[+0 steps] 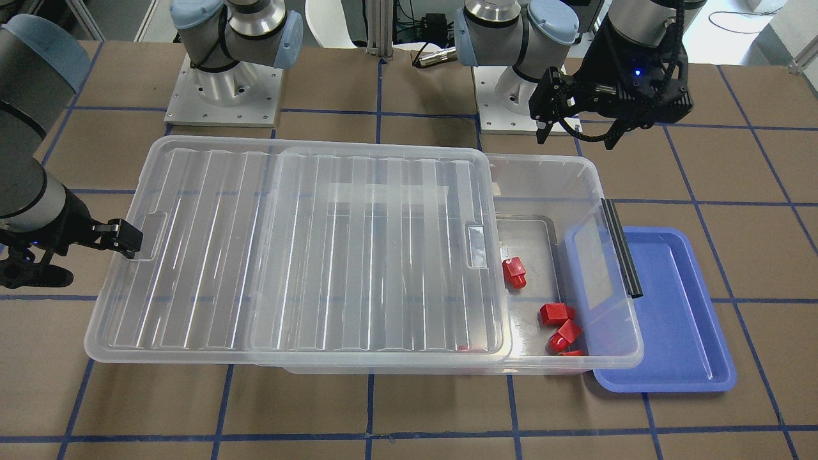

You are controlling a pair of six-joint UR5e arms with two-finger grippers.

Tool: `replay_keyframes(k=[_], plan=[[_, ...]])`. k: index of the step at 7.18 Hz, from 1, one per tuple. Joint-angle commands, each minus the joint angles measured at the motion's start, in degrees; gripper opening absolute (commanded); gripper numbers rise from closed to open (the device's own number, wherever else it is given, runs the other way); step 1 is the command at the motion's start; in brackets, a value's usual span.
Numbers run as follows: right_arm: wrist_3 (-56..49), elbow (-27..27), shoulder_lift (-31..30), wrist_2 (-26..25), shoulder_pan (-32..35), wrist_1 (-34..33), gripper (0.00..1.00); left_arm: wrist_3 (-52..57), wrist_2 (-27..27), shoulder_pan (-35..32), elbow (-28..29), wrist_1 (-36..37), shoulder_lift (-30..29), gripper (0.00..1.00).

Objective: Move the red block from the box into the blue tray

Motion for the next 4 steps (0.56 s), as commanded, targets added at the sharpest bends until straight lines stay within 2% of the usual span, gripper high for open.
replay_keyframes(k=[1,3,4], plan=[[-1.6,0.0,0.0,-0.14,-0.6,-0.47,1.0,-0.15,-0.26,-0.83,0.09,0.06,0.75,1.0],[-2.4,0.0,0.0,-0.23,-1.56,-0.57,1.0,0.82,0.0,-0.74,-0.7,0.41,-0.03,1.0],[-3.01,0.0,0.09,-0.84,-1.74,-0.57,1.0,1.25,0.0,-0.22,-2.53,4.33,-0.73,1.0]])
